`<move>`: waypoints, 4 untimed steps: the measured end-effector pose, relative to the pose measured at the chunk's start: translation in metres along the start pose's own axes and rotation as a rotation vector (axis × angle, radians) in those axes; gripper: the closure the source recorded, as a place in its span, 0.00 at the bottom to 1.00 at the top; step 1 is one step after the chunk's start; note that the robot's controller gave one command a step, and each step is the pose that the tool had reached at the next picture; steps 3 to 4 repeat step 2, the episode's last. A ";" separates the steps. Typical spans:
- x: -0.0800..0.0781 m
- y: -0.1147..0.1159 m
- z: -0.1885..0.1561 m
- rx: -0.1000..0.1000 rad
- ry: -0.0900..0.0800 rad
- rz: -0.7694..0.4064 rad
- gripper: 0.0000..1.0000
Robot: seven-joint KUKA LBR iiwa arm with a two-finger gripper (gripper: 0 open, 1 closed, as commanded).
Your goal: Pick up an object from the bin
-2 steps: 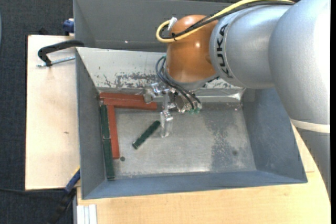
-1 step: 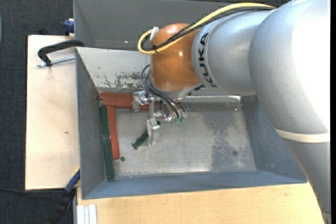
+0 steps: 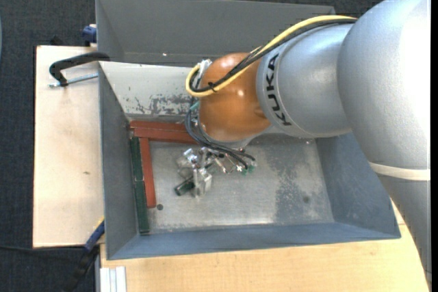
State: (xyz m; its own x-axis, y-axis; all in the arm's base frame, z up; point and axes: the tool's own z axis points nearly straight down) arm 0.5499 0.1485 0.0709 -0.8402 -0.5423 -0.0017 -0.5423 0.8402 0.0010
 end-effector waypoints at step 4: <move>-0.009 0.013 -0.164 0.003 -0.010 -0.033 1.00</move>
Offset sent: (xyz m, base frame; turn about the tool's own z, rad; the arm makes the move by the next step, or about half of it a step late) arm -0.0024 0.0137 0.1598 -0.0338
